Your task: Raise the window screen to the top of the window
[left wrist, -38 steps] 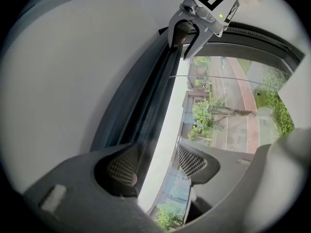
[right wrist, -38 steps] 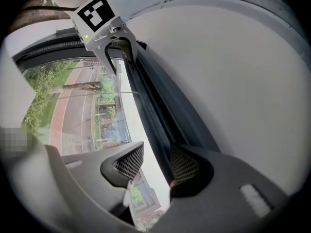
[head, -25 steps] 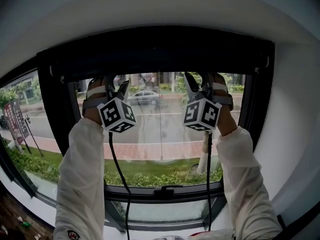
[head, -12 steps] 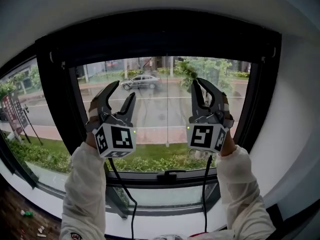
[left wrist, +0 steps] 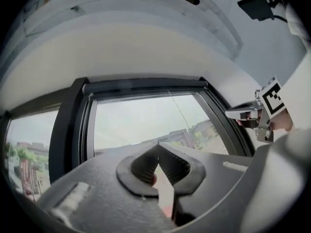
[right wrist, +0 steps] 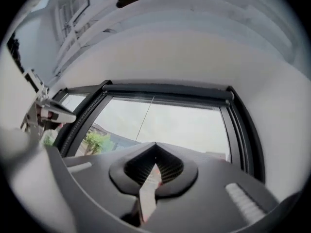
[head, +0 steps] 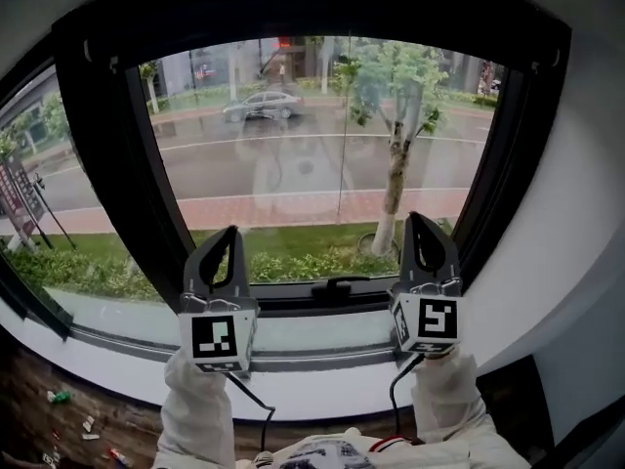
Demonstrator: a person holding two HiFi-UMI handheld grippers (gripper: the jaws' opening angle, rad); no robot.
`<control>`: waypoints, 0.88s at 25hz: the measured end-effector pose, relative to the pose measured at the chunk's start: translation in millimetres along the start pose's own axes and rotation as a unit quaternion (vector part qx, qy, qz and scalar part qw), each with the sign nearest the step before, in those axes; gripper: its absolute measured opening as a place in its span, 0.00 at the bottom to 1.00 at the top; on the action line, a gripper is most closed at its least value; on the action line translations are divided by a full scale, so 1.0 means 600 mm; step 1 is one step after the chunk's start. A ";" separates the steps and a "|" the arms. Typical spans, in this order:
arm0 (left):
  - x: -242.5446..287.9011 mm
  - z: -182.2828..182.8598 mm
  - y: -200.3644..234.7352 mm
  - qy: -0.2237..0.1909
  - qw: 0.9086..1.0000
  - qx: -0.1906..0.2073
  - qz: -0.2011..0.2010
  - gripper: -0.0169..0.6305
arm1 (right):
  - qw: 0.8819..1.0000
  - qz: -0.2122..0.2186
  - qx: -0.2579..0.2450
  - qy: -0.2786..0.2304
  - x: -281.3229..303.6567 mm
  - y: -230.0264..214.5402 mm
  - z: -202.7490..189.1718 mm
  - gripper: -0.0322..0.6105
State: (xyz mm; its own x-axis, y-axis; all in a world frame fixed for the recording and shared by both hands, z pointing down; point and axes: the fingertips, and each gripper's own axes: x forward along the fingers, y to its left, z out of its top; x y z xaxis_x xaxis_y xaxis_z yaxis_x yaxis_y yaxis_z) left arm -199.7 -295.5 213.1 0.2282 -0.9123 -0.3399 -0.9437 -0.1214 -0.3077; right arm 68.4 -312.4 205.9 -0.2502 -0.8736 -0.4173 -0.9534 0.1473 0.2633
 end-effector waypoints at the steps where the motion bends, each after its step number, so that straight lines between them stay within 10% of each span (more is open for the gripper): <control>1: -0.007 -0.016 -0.012 0.021 1.000 -0.020 0.001 0.03 | 0.999 0.007 0.034 0.028 -0.020 -0.013 -0.021 0.06; 12: -0.230 -0.198 -0.227 0.228 0.964 -0.122 -0.060 0.03 | 0.953 0.086 0.159 0.244 -0.266 0.047 -0.164 0.06; 22: -0.376 -0.113 -0.369 0.256 0.954 -0.145 -0.055 0.03 | 0.944 0.130 0.160 0.256 -0.481 0.019 -0.125 0.06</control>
State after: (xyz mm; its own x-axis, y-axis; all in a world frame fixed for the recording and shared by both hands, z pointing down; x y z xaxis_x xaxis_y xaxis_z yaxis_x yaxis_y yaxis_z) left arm -58.6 -89.5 418.2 0.2536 -0.9502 0.1810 -0.9641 -0.2636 -0.0333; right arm 142.3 -93.6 394.6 -0.4464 -0.8864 0.1227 -0.8937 0.4485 -0.0119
